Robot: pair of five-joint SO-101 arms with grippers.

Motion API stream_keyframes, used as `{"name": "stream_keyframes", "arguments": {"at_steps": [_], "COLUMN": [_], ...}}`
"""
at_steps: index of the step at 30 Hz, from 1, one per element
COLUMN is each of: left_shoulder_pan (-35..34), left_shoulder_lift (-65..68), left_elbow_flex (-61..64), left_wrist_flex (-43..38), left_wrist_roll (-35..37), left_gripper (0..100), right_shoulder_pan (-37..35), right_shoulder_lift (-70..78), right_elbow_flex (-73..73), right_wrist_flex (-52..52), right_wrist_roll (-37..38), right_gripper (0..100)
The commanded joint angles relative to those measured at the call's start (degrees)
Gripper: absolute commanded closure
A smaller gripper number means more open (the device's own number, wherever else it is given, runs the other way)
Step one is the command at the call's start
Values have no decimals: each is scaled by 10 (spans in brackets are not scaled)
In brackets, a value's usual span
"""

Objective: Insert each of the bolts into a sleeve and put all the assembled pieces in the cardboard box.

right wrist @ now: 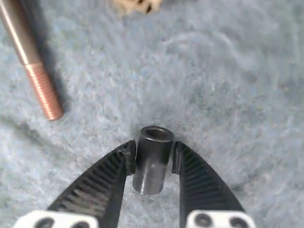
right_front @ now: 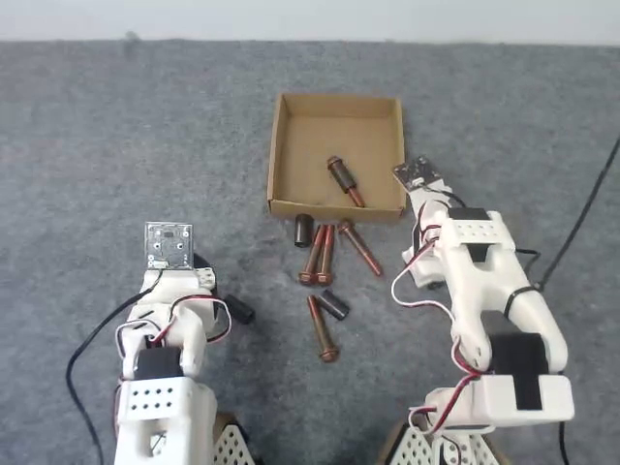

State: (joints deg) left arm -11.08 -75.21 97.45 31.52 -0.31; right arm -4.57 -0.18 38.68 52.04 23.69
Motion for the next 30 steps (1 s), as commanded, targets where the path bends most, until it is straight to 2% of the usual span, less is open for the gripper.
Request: {"name": "stream_keyframes", "arguments": {"at_steps": [1,11,14,19,23,25,30], "left_shoulder_pan": [-3,-3,-3,-4,-47,-60,-40], "left_shoulder_lift": [-10,-10,-10,-10,-9,-6,-6], "left_elbow_flex": [-5,-5,-5,-5,-25,-54,-162], "left_wrist_flex": [-2,-2,-2,-1,2,40,175], "left_wrist_roll": [-3,-3,-3,-3,0,2,3], "left_gripper": [991,991,991,991,991,991,991], "right_shoulder_pan": [3,-6,-1,0,0,0,7], "right_shoulder_lift": [-1,0,0,0,0,0,-1], "right_elbow_flex": [-11,-11,-11,-11,-11,-11,-11], "right_wrist_flex": [-3,4,0,0,0,0,2], "right_wrist_roll": [11,40,37,35,14,13,11], "right_gripper": [886,894,990,993,992,992,992]}}
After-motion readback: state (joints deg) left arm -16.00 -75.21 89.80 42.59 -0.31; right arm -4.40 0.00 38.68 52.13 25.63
